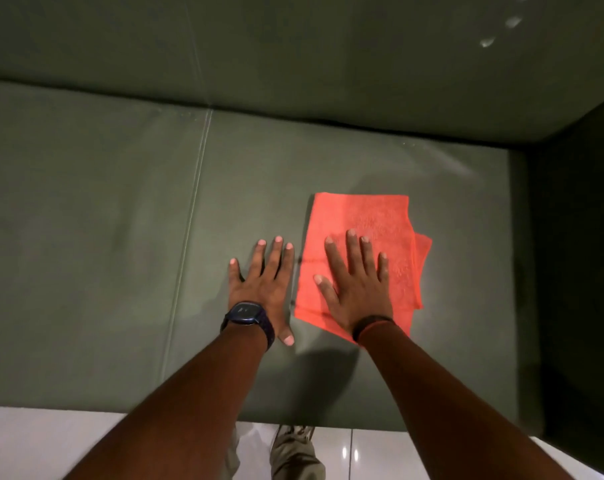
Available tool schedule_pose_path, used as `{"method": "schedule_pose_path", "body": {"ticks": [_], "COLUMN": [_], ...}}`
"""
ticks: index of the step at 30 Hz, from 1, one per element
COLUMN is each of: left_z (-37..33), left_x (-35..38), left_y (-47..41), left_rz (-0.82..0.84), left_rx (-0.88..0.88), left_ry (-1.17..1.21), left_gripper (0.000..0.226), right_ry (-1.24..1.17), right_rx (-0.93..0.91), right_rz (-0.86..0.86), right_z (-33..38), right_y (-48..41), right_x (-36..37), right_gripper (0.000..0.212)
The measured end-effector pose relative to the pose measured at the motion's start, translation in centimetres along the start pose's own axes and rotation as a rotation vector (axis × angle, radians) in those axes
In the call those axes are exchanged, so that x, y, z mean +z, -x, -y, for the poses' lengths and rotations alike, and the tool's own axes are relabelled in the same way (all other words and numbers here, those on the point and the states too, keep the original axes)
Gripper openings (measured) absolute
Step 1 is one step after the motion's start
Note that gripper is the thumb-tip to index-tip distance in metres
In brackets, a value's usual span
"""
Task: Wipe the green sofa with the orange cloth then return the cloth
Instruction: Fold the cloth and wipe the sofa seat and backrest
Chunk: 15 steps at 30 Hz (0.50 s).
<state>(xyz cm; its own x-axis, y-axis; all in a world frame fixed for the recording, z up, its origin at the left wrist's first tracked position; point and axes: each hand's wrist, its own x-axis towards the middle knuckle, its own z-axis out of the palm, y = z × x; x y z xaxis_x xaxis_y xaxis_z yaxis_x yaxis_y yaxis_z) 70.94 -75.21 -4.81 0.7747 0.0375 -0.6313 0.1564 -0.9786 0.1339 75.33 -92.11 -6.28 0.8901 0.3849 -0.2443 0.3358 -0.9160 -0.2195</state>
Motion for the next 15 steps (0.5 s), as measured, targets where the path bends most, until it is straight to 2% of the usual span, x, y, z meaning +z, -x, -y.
{"method": "schedule_pose_path", "body": {"ticks": [2,5,6,9,11,15], "left_z": [-0.1,-0.2,-0.3,-0.5,-0.6,-0.5], "left_x": [-0.1,-0.3,-0.3,-0.3,-0.4,-0.1], "left_y": [0.1,0.2,0.2,0.3,0.2,0.3], "left_rz": [0.001,0.001,0.0,-0.009,-0.013,-0.028], "left_rx": [-0.006,-0.014,-0.013,-0.015,-0.016,-0.014], "left_ry": [-0.011,-0.025,-0.037,-0.046,-0.054,-0.051], "left_gripper": [0.16,0.158,0.158,0.158,0.158,0.157], "right_ry": [0.015,0.072,0.08,0.018,-0.012,0.064], "right_rx": [-0.003,-0.122,-0.085,0.241,0.329,0.069], "right_rz": [-0.005,-0.005,-0.017,-0.079,-0.087,-0.011], "right_z": [-0.1,-1.9,-2.8,-3.7,-2.3,-2.1], "right_y": [1.8,4.4,4.8,4.7,4.5,7.0], "right_x": [1.2,1.8,1.7,1.3,1.6,2.5], "right_gripper": [0.064,0.065,0.066,0.07,0.071,0.071]}}
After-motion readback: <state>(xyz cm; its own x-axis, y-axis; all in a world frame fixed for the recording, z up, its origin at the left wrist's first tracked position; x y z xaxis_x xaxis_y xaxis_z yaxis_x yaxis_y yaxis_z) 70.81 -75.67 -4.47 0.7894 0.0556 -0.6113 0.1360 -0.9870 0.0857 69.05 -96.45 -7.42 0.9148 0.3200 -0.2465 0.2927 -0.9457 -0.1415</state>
